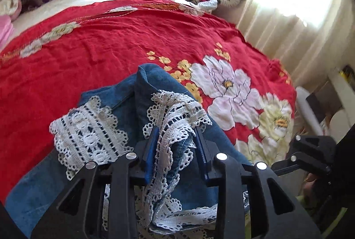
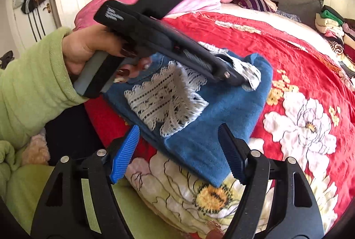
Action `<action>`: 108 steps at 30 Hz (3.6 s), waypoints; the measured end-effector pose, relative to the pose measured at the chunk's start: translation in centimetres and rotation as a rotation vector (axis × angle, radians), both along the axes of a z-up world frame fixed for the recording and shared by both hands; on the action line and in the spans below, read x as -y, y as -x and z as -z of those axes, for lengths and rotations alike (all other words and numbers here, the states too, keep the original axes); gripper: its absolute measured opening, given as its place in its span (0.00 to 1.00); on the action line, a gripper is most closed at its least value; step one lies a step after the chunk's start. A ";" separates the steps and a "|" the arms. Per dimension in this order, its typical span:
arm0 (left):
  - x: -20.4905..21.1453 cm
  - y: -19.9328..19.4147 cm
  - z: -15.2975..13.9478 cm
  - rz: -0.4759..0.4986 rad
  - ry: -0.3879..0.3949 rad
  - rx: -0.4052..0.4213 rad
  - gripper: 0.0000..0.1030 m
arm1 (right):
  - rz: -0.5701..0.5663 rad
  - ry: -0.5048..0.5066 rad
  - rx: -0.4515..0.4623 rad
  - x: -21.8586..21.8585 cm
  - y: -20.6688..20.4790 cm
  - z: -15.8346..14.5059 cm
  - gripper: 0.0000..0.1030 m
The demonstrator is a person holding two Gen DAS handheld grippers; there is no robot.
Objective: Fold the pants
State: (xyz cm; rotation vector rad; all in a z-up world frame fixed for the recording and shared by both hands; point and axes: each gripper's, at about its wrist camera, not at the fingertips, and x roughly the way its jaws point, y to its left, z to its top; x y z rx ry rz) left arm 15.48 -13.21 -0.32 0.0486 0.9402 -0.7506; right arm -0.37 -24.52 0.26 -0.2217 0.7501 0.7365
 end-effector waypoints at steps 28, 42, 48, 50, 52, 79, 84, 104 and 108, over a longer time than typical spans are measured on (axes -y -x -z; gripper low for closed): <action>-9.0 -5.6 3.4 -0.367 0.193 -0.163 0.65 | -0.150 0.117 0.046 -8.1 -2.3 1.9 0.12; -9.9 -2.7 1.3 -0.403 0.165 -0.051 0.21 | -0.201 0.030 0.001 -7.6 -2.4 1.3 0.11; -10.2 -3.4 2.7 -0.424 0.134 -0.054 0.36 | -0.212 0.046 -0.020 -8.2 -2.5 1.7 0.25; -10.3 -3.2 2.4 -0.429 0.134 -0.049 0.38 | -0.223 0.009 -0.033 -7.7 -2.3 1.1 0.26; -10.4 -2.9 1.8 -0.431 0.133 -0.032 0.39 | -0.222 -0.017 -0.023 -6.9 -2.1 0.3 0.29; -4.0 10.3 2.8 -0.262 -0.110 0.091 0.35 | 0.062 0.074 -0.121 1.6 -3.3 3.6 0.33; -4.5 10.4 2.4 -0.271 -0.103 0.093 0.35 | 0.065 0.071 -0.125 1.7 -3.2 3.7 0.34; -6.4 12.3 -0.9 -0.352 -0.094 0.147 0.63 | 0.105 0.028 -0.040 1.8 -3.1 -0.6 0.69; -7.5 12.6 -1.3 -0.379 -0.088 0.155 0.67 | 0.112 0.024 -0.010 1.3 -3.3 -1.7 0.77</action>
